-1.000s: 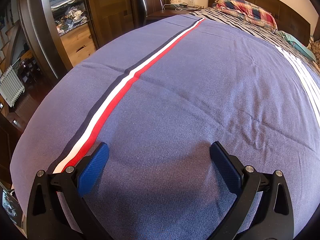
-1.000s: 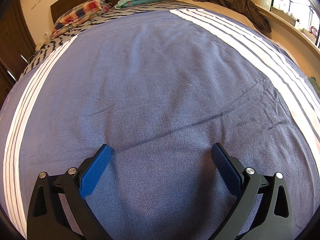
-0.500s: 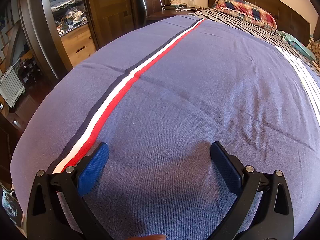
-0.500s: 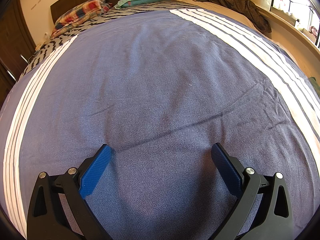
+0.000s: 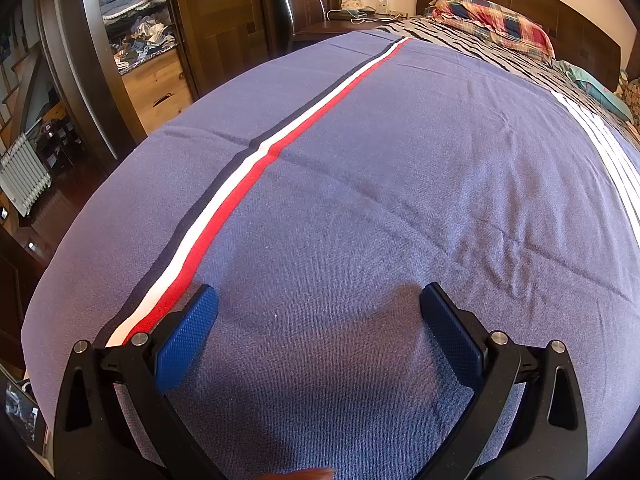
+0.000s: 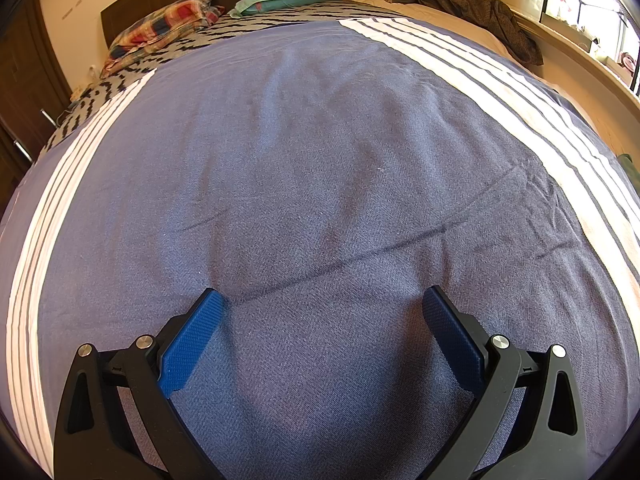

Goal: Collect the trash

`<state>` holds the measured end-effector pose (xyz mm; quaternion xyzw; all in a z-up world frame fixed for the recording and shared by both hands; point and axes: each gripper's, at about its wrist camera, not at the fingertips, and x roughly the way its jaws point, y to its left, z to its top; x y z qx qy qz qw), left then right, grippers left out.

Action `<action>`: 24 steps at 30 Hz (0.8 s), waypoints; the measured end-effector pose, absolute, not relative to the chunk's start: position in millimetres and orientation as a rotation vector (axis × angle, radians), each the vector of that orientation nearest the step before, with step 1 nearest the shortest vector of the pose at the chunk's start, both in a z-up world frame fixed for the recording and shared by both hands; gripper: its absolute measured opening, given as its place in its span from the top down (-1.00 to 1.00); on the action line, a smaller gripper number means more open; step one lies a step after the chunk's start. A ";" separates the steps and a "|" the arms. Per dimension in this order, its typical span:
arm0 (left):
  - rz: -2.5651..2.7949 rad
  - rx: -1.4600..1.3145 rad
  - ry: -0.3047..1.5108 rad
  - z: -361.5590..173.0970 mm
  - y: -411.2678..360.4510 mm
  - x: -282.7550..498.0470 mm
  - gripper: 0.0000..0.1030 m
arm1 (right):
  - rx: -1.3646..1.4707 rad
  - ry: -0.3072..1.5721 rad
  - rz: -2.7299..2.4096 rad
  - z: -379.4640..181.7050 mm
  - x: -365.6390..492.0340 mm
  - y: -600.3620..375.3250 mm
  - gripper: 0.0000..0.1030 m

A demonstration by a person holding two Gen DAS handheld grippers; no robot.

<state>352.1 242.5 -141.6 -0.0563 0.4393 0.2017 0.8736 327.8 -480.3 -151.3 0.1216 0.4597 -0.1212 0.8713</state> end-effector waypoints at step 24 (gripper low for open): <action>0.419 -0.123 0.910 -141.1 243.9 350.2 -0.87 | 0.254 0.961 -0.253 -151.4 328.0 -480.2 -0.96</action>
